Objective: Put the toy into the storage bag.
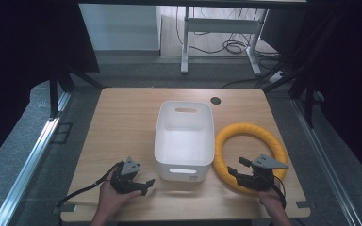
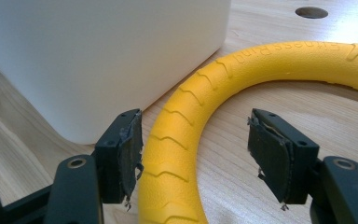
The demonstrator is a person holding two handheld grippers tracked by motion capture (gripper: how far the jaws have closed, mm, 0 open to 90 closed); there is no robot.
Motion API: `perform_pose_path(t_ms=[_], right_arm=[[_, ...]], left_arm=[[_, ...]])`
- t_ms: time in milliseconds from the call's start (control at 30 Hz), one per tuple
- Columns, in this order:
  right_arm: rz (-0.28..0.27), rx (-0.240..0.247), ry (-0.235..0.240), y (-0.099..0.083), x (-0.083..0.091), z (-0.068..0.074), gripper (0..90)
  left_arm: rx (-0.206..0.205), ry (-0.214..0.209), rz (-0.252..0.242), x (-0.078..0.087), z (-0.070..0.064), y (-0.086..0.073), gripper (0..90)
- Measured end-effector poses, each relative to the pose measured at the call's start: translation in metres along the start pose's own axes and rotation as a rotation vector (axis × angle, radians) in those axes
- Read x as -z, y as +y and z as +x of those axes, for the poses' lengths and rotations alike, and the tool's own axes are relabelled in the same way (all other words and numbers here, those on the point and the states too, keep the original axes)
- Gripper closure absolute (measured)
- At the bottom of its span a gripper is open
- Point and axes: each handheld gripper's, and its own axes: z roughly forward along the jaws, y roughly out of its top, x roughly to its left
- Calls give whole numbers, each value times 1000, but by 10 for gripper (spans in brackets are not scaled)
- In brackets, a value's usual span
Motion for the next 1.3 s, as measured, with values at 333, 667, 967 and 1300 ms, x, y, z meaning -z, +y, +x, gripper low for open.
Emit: perform_pose_path(t_ms=[333,667,967,1300], right_arm=[[-1,-2,-1,0,1,0,360],[-9,-6,7,2,3,-1,361],[21,4,34,8,3,0,363],[105,4,108,20,-1,-6,355]], left_arm=[[2,-2,4,-1,0,0,166],[-8,-4,6,-1,-3,2,168],[-5,-6,4,0,-2,2,168],[1,-11,0,3,-2,3,167]])
